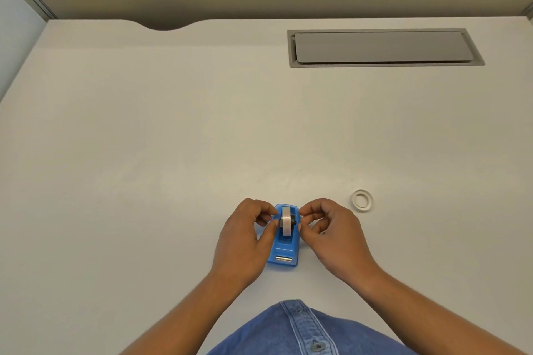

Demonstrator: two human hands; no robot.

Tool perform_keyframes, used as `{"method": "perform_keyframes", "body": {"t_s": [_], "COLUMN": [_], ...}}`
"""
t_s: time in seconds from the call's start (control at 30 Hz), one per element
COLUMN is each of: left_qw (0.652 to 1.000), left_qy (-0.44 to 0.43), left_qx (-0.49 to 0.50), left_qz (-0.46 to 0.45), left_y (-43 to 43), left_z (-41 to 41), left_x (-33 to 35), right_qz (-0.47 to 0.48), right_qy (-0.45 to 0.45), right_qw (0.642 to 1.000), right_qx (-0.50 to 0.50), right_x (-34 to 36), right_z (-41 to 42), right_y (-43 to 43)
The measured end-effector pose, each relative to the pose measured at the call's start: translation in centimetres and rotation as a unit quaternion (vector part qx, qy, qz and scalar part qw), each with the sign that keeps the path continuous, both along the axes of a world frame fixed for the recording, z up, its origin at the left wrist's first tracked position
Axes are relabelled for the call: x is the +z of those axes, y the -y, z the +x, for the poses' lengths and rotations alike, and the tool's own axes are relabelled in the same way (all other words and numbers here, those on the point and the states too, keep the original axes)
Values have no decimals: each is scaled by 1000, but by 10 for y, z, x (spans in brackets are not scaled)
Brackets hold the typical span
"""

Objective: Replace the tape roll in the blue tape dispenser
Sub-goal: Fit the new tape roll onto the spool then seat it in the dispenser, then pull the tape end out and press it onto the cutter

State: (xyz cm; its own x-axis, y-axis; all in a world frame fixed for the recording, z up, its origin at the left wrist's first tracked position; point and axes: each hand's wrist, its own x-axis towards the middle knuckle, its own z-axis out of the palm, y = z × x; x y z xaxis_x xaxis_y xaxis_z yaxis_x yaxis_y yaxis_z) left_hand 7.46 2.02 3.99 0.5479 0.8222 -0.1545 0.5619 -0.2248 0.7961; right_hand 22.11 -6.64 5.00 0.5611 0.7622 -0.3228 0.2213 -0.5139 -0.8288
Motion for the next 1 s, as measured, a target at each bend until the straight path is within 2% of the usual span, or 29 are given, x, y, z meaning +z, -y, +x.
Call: {"method": "perform_keyframes", "body": {"t_s": [0.13,0.27,0.33,0.67,1.0], "left_qw": [999,984,980,995,995], "left_qy": [17,-17,-40,33,45], "left_qx": [-22,-154,-178,-77,-66], "left_qz": [-25,-85,-79,-56,-55], "left_y": [-1,-2,-1,18,23], "left_z": [-14,-28,-27,-17,-21], "left_x": [2,-2,-7,-21,-28], "right_qz": [-28,-24,-17,-28,-18], "right_qy": [37,120,144,235,214], "right_qw": [995,975,969,940,950], "right_qx": [83,183,202,247,228], "right_x": [5,12,14,23,26], "right_z": [4,5,6,4,-3], "right_y": [4,4,1,-9,-11]}}
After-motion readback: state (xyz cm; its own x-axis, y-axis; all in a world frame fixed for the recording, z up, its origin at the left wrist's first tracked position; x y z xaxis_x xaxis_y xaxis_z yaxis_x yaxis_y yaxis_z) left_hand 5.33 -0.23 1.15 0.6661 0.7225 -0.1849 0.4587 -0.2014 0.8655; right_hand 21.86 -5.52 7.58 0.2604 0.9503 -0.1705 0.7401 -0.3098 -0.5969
